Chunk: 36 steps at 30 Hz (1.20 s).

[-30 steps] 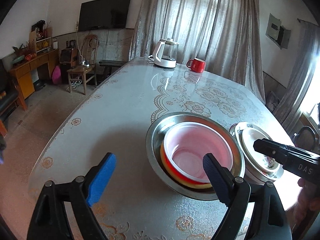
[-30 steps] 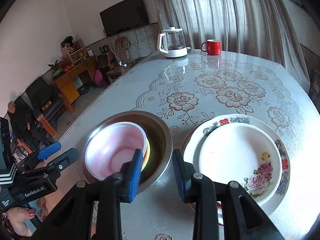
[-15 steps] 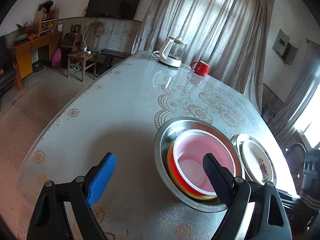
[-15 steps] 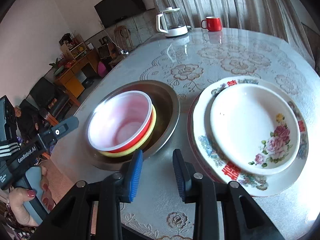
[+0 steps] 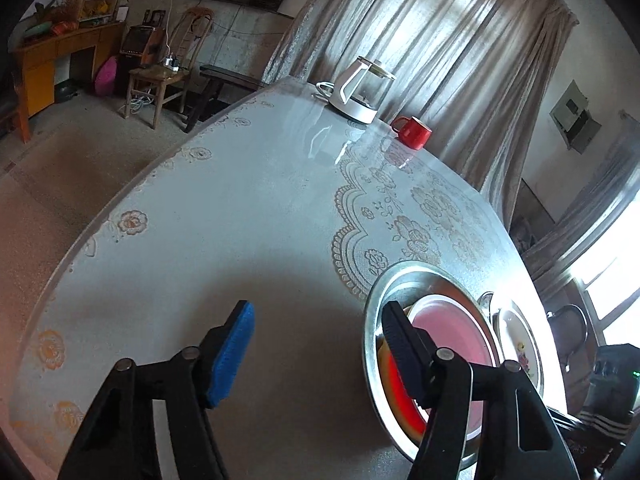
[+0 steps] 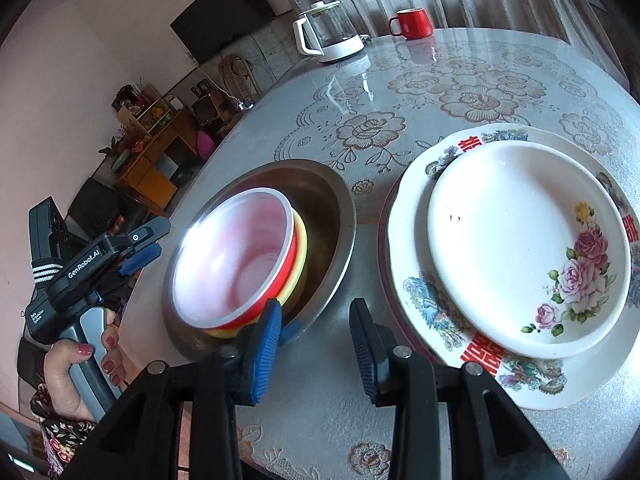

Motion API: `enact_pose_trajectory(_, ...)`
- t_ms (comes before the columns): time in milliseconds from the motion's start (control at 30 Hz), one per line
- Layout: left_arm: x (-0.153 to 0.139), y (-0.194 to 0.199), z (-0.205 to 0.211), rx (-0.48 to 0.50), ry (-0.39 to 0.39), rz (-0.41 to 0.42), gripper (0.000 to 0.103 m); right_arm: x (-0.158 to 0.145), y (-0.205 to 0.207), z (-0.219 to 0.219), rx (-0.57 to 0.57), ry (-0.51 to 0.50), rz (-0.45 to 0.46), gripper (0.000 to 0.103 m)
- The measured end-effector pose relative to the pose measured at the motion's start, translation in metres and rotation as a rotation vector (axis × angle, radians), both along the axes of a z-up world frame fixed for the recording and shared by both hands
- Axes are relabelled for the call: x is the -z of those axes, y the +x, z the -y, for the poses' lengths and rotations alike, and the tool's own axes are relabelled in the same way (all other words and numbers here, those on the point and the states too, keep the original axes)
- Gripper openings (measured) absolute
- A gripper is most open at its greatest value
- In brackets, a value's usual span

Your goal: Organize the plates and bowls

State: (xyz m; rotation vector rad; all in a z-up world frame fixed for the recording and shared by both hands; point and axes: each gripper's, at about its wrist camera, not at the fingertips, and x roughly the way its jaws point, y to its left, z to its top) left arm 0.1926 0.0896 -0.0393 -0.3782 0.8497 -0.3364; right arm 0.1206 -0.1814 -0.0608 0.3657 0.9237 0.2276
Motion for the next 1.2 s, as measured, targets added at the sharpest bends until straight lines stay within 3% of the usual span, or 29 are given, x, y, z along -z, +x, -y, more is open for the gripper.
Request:
enact_pose_trajectory(133,0.004,0.0,0.011,0.081,0.023,-0.002,0.053,0.003,0.006,0.001,-0.007,0.016,-0.01,0.034)
enact_pose_trajectory(367,0.008,0.003,0.024,0.152,0.086,-0.013,0.048,0.005,0.013,-0.002,-0.024,0.024,-0.019,0.028)
enact_pose_trajectory(567,0.01,0.006,0.022,0.156,0.05,-0.036,0.048,0.003,0.019,-0.003,-0.031,0.016,-0.018,0.024)
enact_pose_trajectory(667,0.011,0.005,0.02,0.166,0.003,-0.054,0.04,0.003,0.021,-0.002,-0.031,0.024,-0.024,0.024)
enact_pose_trajectory(800,0.008,0.002,0.025,0.178,0.024,-0.033,0.035,0.003,0.024,0.0,-0.029,0.031,-0.032,0.024)
enact_pose_trajectory(1033,0.002,-0.01,0.032,0.177,0.131,0.017,0.035,0.003,0.028,0.002,-0.017,0.048,-0.046,0.024)
enact_pose_trajectory(1200,0.0,-0.015,0.033,0.18,0.156,0.029,0.034,0.002,0.035,0.002,-0.017,0.043,-0.046,0.024)
